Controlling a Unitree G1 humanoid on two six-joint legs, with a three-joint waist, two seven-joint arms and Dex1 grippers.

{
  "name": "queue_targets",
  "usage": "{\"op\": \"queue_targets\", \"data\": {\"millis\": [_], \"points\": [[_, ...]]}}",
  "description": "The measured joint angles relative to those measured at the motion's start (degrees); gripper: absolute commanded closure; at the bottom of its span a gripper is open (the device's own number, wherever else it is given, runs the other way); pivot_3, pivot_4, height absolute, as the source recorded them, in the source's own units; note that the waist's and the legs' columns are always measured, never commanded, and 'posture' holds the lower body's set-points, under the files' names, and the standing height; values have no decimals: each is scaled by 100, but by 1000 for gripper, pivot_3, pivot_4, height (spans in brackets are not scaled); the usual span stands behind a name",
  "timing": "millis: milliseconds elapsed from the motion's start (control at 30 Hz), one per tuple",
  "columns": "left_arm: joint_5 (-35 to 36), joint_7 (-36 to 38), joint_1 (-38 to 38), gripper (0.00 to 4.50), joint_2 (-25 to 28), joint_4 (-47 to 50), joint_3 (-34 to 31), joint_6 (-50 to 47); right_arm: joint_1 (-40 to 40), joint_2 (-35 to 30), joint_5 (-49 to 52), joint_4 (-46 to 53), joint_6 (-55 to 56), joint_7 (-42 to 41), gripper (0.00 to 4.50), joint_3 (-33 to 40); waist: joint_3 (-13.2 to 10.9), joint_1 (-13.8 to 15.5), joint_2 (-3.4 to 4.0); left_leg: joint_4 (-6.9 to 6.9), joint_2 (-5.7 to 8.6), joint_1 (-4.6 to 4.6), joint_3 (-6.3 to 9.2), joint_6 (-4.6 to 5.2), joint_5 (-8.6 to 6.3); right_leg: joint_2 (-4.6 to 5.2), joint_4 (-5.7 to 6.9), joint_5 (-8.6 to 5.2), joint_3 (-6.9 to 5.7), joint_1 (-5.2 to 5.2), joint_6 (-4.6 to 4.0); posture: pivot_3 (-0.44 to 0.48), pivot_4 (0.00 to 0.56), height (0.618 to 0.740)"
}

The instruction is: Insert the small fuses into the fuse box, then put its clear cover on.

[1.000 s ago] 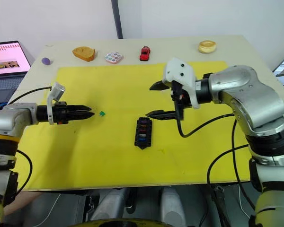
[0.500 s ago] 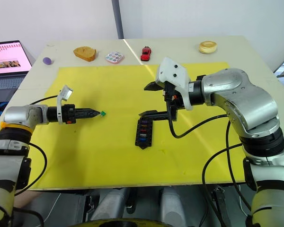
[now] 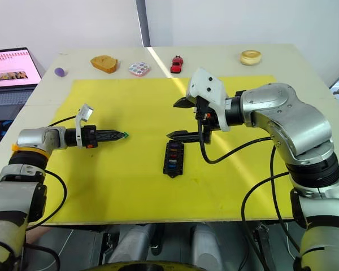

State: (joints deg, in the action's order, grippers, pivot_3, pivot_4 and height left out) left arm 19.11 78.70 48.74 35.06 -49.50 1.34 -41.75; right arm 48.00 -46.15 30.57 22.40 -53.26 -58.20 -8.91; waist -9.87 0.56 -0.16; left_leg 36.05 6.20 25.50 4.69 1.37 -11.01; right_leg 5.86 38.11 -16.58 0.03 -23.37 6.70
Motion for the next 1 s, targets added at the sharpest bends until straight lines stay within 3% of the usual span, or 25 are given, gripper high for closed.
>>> {"op": "queue_targets", "data": {"millis": [100,200,933,1000], "points": [[-56,-21,10,2739,-38,-35,-5,24,0,0,-1,0,0,2,0,0,0,18,-1,5,2,0,0,4,-2,1,-1,0,0,-2,0,0,150,740],[-114,-111,33,4215,-78,-179,-44,83,0,0,-3,-3,0,2,0,0,0,12,-1,2,2,1,0,4,-3,1,0,0,1,0,0,0,150,740],[-216,116,-116,4215,-112,25,-29,81,1,-1,-114,-76,5,13,0,-75,0,4,-1,1,1,1,-1,3,-3,1,0,0,1,1,0,0,150,740],[-227,117,-116,4371,-112,26,-29,81,1,-1,-118,-85,18,14,0,-80,0,2,-1,1,1,0,-1,3,-3,1,0,0,1,1,0,0,150,740]]}}
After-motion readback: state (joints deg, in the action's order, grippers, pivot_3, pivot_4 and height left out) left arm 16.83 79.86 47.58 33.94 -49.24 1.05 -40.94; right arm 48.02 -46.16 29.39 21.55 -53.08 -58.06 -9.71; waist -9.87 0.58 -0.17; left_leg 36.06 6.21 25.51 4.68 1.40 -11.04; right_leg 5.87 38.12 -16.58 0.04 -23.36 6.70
